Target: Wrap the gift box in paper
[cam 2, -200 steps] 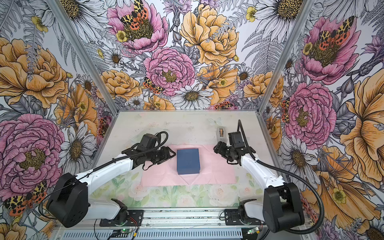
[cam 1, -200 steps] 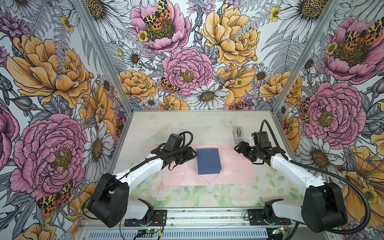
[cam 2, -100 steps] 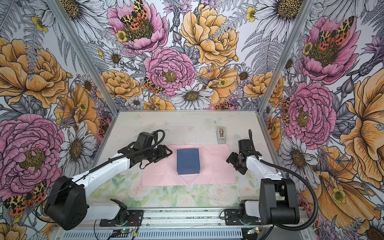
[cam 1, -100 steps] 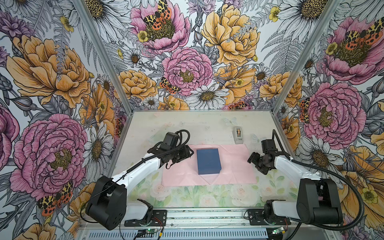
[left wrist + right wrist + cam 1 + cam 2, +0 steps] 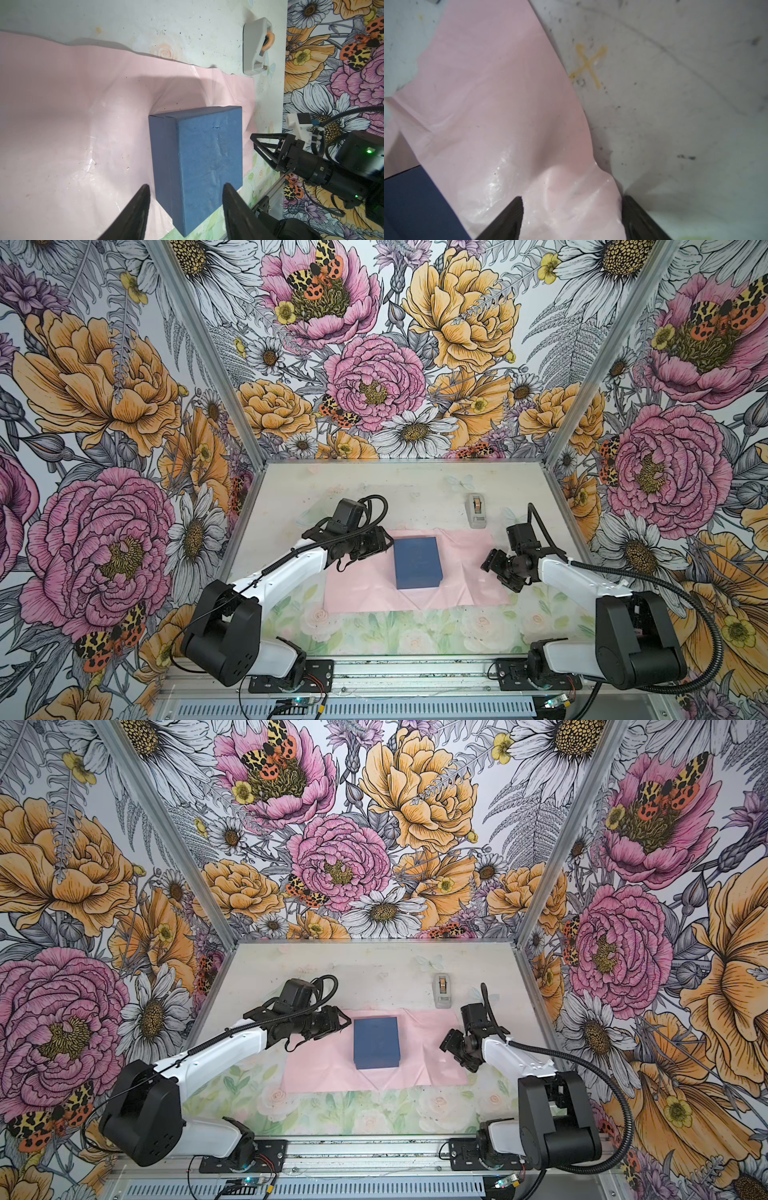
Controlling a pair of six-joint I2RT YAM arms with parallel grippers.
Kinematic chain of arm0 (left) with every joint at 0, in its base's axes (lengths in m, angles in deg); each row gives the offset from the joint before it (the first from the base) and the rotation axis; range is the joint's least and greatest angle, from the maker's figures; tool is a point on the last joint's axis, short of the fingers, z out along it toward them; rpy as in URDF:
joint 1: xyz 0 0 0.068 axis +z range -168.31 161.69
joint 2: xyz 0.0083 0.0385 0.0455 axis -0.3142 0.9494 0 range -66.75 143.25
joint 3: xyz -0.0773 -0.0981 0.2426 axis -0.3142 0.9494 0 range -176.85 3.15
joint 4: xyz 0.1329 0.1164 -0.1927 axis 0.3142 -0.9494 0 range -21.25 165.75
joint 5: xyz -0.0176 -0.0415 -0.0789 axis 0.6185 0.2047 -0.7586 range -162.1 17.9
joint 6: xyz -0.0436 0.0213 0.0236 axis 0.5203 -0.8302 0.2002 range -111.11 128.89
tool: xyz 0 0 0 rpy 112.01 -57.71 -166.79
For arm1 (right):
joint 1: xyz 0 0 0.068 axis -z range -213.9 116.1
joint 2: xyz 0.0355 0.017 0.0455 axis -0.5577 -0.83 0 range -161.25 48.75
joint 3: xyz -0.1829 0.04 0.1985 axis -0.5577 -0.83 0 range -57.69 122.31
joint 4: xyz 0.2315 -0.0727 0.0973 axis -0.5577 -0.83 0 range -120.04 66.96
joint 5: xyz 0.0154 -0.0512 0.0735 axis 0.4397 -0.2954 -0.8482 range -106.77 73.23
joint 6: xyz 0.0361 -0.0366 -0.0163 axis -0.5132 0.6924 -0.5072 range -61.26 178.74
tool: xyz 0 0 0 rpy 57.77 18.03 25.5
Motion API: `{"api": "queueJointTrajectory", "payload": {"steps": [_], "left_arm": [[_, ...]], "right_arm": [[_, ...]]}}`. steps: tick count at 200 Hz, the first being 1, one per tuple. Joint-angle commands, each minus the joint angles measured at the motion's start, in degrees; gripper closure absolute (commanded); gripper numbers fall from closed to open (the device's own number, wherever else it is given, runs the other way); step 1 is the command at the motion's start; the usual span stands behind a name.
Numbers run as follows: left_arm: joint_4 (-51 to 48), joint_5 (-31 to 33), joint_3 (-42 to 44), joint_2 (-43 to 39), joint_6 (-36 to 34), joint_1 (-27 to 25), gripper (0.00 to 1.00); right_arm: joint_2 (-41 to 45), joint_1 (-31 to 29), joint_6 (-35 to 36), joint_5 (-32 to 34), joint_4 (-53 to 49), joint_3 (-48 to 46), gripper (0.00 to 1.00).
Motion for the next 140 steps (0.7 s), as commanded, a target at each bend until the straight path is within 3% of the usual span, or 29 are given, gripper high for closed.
{"api": "queueJointTrajectory", "payload": {"steps": [1, 33, 69, 99, 140], "left_arm": [[0.52, -2.04, -3.19, -0.54, -2.54, -0.56, 0.43], [0.65, -2.72, -8.50, 2.98, -4.14, -4.13, 0.43], [-1.03, -2.89, -17.45, 11.60, -6.99, -10.66, 0.44], [-5.74, -1.62, -26.17, 19.48, -9.76, -16.04, 0.44], [-14.13, 1.04, -37.11, 29.99, -13.66, -21.14, 0.44]], "right_arm": [[-1.16, -2.28, -3.49, -0.72, 0.49, -1.73, 0.24], [2.93, -1.95, -3.17, 1.50, -1.93, -0.61, 0.23], [8.66, 3.40, 1.08, 3.36, -7.88, 2.33, 0.22], [12.20, 9.50, 3.70, 3.80, -9.09, 2.42, 0.22], [12.64, 10.98, 5.48, 3.98, -8.98, 2.00, 0.22]]}}
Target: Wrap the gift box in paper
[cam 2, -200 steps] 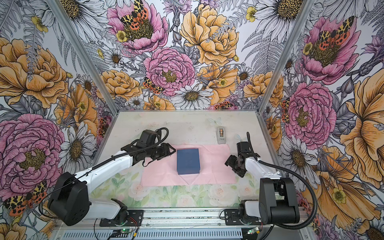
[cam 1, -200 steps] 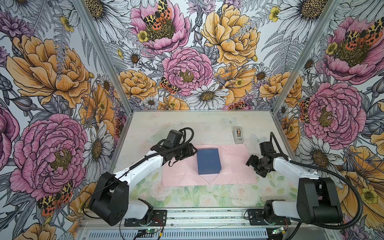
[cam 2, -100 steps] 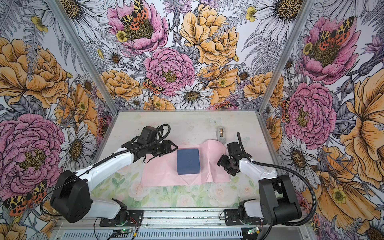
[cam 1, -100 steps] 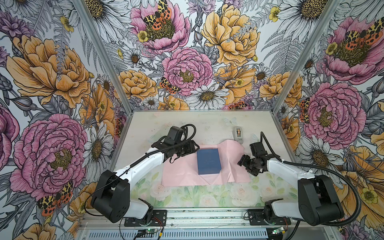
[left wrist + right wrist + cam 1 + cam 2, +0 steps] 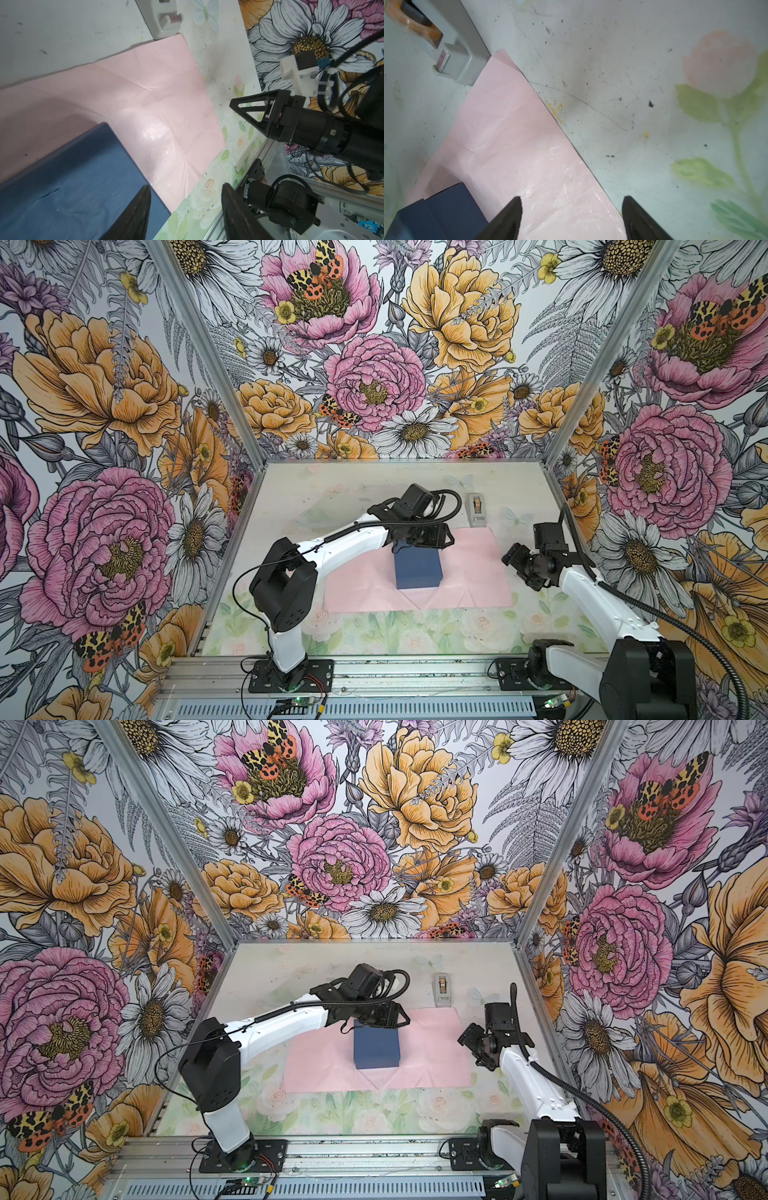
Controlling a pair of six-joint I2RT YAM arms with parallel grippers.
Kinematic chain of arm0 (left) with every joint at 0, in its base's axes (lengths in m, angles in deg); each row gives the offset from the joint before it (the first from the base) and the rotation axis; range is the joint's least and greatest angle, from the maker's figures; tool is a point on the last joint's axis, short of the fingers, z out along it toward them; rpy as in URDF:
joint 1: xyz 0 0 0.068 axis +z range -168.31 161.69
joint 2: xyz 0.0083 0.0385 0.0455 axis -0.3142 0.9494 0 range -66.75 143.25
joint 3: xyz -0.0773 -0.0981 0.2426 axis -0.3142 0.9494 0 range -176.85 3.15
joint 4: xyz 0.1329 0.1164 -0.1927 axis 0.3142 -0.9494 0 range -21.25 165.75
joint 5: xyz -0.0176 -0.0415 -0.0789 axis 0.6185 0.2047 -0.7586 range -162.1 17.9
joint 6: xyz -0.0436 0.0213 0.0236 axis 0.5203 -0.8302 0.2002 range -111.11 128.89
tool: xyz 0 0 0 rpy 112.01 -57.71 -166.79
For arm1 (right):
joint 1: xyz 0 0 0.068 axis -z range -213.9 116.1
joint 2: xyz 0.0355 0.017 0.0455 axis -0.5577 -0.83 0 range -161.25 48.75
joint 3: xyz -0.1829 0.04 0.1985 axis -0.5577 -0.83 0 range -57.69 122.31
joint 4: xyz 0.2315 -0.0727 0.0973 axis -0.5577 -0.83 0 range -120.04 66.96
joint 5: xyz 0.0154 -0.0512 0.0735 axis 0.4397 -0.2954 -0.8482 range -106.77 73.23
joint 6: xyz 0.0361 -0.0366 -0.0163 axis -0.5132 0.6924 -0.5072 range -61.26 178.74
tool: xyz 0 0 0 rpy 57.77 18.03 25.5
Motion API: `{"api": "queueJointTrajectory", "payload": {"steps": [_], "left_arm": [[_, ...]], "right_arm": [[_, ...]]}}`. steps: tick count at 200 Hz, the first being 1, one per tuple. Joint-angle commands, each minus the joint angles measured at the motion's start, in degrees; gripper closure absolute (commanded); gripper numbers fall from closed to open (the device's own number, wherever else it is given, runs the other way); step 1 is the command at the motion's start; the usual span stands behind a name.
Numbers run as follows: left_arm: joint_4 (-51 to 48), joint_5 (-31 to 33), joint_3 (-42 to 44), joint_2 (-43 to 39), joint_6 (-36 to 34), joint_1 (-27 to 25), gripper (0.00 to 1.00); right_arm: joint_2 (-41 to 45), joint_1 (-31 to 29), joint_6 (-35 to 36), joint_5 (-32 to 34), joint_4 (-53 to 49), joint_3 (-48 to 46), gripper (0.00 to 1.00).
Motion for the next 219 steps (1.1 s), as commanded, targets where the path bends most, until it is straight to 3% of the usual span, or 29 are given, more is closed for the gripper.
{"api": "queueJointTrajectory", "payload": {"steps": [1, 44, 87, 134, 195, 219], "left_arm": [[-6.77, 2.20, -4.99, 4.45, -4.11, -2.28, 0.44], [-10.33, 1.60, -10.72, 11.35, -6.00, -5.18, 0.44], [-13.30, 2.58, -10.81, 13.55, -8.14, -5.25, 0.45], [-14.04, 2.99, -8.13, 12.12, -9.22, -4.36, 0.45], [-14.09, 3.96, -2.94, 7.42, -11.16, -1.63, 0.45], [-14.06, 3.55, -4.21, 4.80, -12.02, -1.10, 0.41]], "right_arm": [[0.42, 0.27, 2.40, 1.30, -1.04, 0.77, 0.22], [0.37, 0.31, 3.25, 1.55, -0.92, 0.40, 0.22], [0.83, 0.29, 3.36, 1.02, -0.93, 0.36, 0.22], [1.08, -0.59, 3.21, -0.46, -0.67, 0.05, 0.22], [-0.25, -3.81, 3.89, -7.62, 2.51, -1.55, 0.22], [1.08, -5.07, 1.13, -7.72, 2.36, -3.09, 0.22]]}}
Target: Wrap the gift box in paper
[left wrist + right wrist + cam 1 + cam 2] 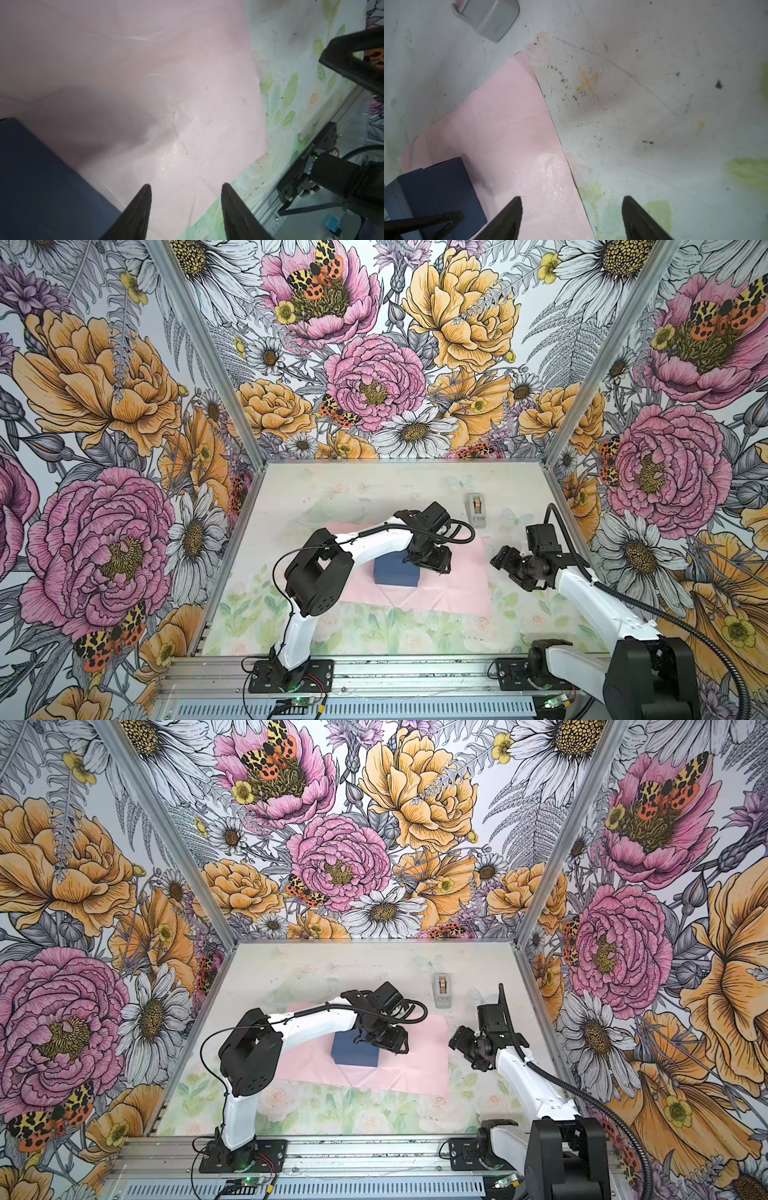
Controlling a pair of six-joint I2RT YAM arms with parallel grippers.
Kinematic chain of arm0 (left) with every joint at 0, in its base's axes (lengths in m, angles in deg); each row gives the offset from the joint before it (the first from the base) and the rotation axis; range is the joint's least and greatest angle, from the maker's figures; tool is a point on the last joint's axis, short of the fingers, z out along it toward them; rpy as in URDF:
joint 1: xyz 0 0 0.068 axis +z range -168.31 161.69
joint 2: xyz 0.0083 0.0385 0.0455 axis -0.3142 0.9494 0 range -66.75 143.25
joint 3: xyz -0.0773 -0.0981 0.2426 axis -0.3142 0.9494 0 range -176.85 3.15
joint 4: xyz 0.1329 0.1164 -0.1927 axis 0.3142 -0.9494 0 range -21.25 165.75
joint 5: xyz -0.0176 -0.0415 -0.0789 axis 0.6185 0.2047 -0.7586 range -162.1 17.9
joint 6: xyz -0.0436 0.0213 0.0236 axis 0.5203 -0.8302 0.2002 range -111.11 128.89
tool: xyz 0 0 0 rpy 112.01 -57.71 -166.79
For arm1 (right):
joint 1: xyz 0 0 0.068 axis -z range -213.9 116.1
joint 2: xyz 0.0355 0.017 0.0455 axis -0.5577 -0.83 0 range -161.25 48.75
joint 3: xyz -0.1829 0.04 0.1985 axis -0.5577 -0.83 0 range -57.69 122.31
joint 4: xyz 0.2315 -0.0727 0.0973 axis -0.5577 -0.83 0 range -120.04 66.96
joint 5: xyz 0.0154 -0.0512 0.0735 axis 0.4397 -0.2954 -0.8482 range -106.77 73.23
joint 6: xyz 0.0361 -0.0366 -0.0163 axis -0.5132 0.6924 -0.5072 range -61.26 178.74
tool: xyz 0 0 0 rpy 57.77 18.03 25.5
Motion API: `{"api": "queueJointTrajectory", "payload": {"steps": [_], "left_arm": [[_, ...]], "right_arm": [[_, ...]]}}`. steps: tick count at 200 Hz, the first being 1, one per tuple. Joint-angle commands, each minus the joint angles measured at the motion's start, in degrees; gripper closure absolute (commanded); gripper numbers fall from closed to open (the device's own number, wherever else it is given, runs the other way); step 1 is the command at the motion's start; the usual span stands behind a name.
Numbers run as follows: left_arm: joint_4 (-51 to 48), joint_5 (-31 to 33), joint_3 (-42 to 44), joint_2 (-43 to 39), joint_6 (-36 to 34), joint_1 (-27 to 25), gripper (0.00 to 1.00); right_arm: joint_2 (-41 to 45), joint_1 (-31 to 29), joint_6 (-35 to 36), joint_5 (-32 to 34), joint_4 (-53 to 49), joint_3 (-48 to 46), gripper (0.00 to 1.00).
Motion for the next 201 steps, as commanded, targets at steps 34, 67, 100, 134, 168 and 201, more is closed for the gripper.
{"api": "queueJointTrajectory", "payload": {"steps": [34, 67, 100, 134, 168, 201], "left_arm": [[-0.12, 0.39, -2.83, -9.82, 0.30, 2.75, 0.39], [2.48, 3.55, 8.25, -20.28, 6.78, 9.44, 0.36], [8.54, 3.14, 23.33, -31.49, 14.22, 16.99, 0.35], [13.17, -0.71, 33.00, -37.85, 18.22, 21.79, 0.34], [16.47, -2.75, 37.79, -38.06, 18.97, 22.71, 0.34], [17.64, -3.43, 39.06, -36.96, 18.64, 22.65, 0.35]], "right_arm": [[4.55, -4.86, -7.52, 1.37, 0.23, -5.17, 0.22], [4.57, -7.23, -6.96, 1.45, 0.19, -4.81, 0.22], [5.12, -17.11, -5.68, 4.34, 0.80, 2.79, 0.24], [-4.94, -24.37, -6.97, 3.95, 5.98, 6.62, 0.25], [-14.64, -28.26, -8.74, 2.48, 11.73, 8.55, 0.28], [-18.41, -28.68, -9.25, 2.87, 13.23, 7.81, 0.30]]}}
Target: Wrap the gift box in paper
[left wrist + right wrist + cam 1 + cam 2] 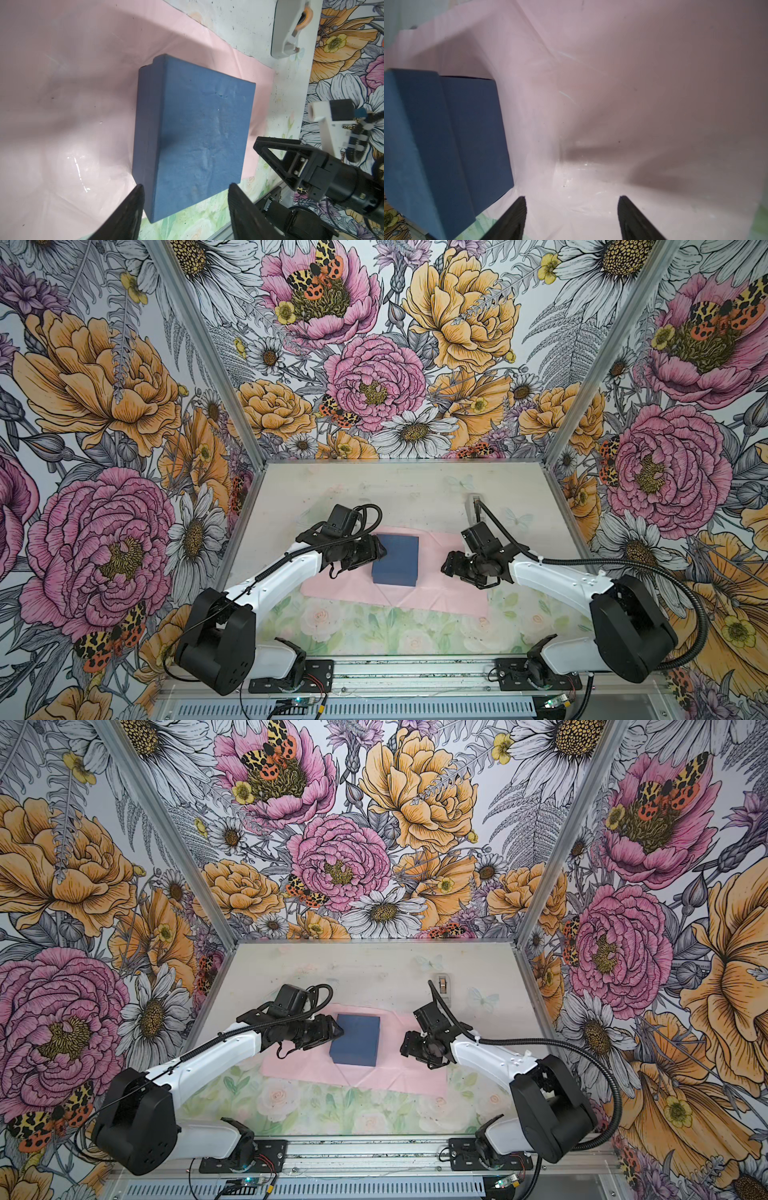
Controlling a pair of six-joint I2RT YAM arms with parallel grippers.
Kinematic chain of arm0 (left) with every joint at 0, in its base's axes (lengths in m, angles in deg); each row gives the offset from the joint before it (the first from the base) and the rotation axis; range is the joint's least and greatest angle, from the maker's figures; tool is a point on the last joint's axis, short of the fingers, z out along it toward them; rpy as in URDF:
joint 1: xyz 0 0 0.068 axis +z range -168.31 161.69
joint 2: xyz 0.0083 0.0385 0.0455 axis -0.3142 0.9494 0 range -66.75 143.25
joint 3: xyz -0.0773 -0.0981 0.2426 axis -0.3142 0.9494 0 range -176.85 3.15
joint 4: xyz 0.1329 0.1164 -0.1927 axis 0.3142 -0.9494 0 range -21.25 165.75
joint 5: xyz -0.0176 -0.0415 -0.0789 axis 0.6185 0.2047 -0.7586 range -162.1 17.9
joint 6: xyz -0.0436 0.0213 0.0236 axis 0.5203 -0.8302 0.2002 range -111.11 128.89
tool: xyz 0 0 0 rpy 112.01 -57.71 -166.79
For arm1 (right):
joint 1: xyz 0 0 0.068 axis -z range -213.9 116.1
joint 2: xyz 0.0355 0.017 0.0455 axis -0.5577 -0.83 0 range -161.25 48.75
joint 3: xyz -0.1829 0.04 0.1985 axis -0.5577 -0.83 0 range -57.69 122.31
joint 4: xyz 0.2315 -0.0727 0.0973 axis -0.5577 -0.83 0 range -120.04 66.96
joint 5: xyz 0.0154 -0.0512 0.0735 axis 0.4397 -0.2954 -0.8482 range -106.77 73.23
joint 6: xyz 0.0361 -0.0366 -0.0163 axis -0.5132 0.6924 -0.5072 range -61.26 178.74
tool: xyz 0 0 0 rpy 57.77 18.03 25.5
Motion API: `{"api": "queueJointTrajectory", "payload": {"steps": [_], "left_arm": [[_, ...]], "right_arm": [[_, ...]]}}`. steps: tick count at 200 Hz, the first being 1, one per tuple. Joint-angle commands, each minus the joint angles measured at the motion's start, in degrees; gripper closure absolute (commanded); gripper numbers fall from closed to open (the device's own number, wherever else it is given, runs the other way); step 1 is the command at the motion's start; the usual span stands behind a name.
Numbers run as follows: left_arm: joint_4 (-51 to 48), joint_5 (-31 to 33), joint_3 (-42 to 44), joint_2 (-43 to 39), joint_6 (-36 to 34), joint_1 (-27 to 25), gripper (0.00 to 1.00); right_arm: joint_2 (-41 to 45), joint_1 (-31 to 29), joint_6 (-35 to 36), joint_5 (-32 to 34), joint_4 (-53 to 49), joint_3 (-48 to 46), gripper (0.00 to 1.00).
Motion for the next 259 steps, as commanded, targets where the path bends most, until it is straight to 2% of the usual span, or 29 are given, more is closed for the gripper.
{"api": "queueJointTrajectory", "payload": {"steps": [1, 114, 204, 232, 259], "left_arm": [[3.79, -1.96, 0.55, 0.47, 0.52, 0.17, 0.35], [6.99, -3.70, 1.89, 3.73, -0.15, -0.53, 0.35], [7.33, -4.29, 1.66, 3.78, -0.71, -0.40, 0.35], [5.51, -2.92, -0.18, 2.34, -1.69, -0.26, 0.35], [1.69, -0.12, -3.94, -0.05, -3.45, -0.73, 0.35]], "right_arm": [[-1.17, -0.09, -1.19, 0.56, 3.24, 0.99, 0.30], [-4.48, -0.08, -2.04, 1.66, 3.79, -2.16, 0.33], [-3.47, -0.08, -2.29, 1.66, 4.03, -2.16, 0.32], [0.92, 0.21, -2.48, 1.96, 3.79, -1.74, 0.30], [10.06, 2.42, -5.88, 2.93, 0.45, -4.45, 0.28]]}}
